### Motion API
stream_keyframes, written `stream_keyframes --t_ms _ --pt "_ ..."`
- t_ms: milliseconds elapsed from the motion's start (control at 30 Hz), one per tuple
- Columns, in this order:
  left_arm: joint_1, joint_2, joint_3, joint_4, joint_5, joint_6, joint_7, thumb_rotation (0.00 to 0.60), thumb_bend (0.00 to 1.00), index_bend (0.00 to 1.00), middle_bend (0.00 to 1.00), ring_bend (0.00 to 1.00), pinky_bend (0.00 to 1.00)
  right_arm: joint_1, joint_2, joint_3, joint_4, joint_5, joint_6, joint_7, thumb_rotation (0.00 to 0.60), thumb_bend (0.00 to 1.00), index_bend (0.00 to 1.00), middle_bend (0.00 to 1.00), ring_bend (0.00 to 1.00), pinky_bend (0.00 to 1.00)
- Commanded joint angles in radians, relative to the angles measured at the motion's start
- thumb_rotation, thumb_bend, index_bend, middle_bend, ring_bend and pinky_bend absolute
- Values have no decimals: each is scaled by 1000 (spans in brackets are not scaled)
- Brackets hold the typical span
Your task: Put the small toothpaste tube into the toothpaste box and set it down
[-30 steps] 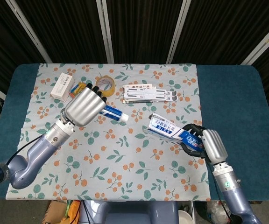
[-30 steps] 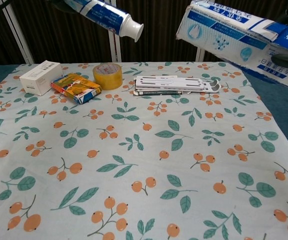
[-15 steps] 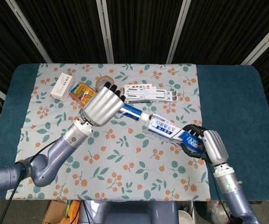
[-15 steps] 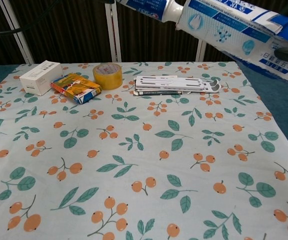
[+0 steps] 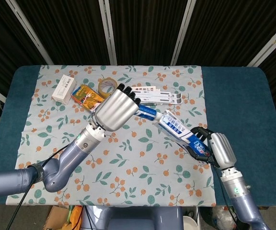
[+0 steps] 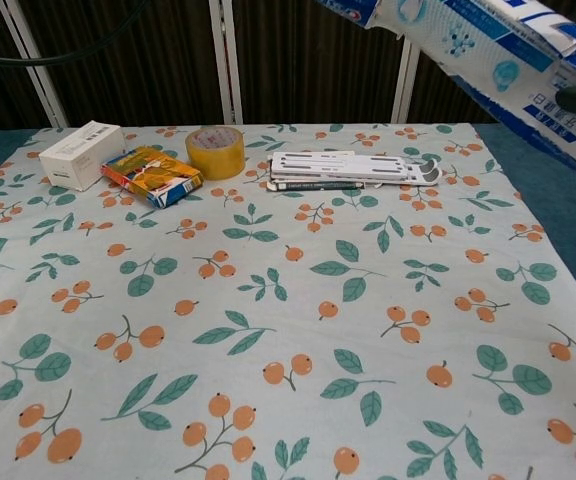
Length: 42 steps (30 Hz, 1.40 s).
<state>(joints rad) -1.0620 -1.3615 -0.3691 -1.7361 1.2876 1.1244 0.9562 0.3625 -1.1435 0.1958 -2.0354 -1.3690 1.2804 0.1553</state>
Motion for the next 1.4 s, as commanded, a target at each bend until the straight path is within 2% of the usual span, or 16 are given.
stream_keyframes --t_ms 33,400,1033,1400 --pt "-3 9 -4 -6 -2 4 1 600 412 718 729 608 666 0 0 0 -1 0 -2 0 600 343 445 503 467 499" --pt "-5 23 1 -7 16 19 -35 600 411 718 730 607 666 0 3 1 -5 2 -4 8 600 343 445 503 467 499" --pt "-18 110 -19 -37 28 7 -68 600 411 719 730 608 666 -1 7 -8 5 -12 -14 15 600 343 445 503 467 499" --pt "-35 111 -1 -36 36 -15 -72 600 411 719 730 608 666 -1 4 -13 7 -17 -15 8 600 343 445 503 466 499"
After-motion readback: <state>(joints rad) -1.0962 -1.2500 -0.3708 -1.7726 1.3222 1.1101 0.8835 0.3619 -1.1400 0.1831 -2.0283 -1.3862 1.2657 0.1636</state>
